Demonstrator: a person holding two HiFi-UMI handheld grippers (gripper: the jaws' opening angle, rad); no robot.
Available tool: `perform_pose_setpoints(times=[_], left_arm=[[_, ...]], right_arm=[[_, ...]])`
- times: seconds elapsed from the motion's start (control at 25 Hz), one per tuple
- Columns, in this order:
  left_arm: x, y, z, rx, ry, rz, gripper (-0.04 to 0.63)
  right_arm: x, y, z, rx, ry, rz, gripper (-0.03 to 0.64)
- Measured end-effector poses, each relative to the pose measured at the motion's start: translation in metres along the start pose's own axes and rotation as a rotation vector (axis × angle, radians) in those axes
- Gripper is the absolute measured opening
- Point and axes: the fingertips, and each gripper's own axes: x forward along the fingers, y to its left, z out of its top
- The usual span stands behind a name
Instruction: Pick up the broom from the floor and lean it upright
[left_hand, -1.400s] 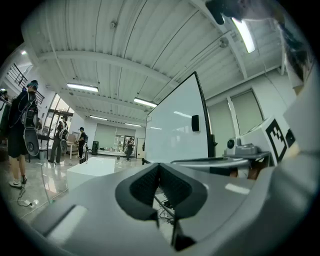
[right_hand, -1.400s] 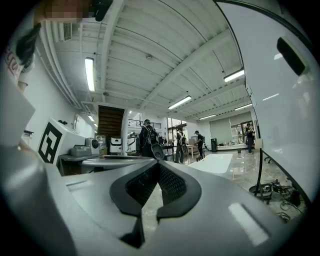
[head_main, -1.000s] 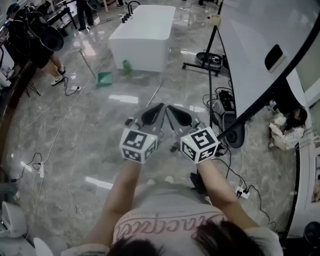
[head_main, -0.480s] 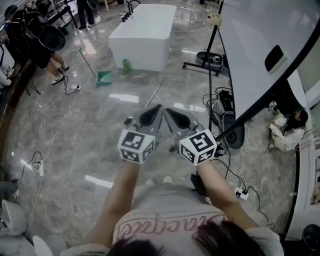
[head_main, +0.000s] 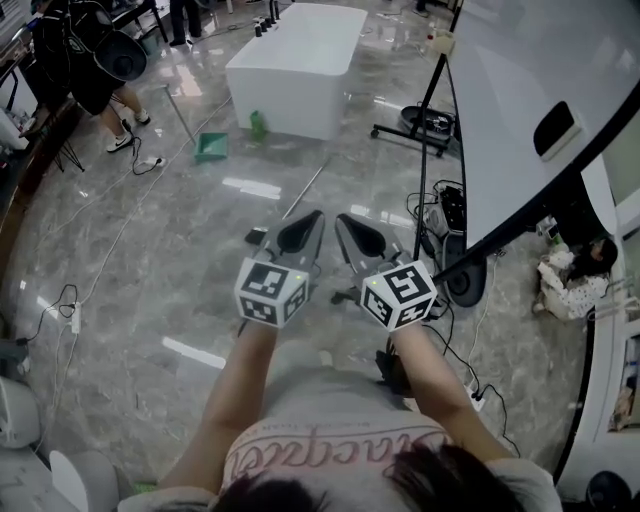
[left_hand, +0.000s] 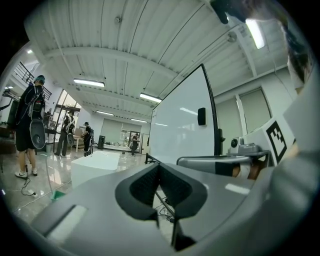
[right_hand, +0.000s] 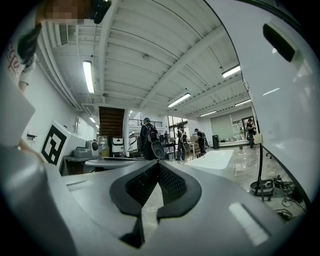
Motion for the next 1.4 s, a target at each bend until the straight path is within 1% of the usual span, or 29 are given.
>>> perform_pose_setpoints(times=[0.2, 0.4, 0.68, 0.96, 1.12, 1.4], left_arm=[[0.002, 0.005, -0.003, -0.009, 0.009, 0.011, 0.000], [0.016, 0.014, -0.008, -0.004, 0.022, 0.005, 0.000], [0.047, 0.047, -0.012, -0.036, 0.020, -0.008, 0.000], [0.090, 0.108, -0.019, -0.065, 0.035, -0.021, 0.000], [0.116, 0.149, -0.016, -0.075, 0.042, -0.031, 0.000], [0.164, 0.201, -0.011, -0.075, 0.058, -0.077, 0.000]], right_arm=[[0.003, -0.003, -0.004, 0.009, 0.009, -0.001, 0.002], [0.011, -0.024, -0.005, 0.043, -0.003, -0.026, 0.002], [0.042, -0.050, -0.012, 0.055, 0.023, -0.045, 0.002], [0.109, -0.077, -0.021, 0.057, 0.050, -0.053, 0.002], [0.152, -0.094, -0.018, 0.029, 0.065, -0.061, 0.002], [0.206, -0.135, -0.010, 0.032, 0.068, -0.112, 0.002]])
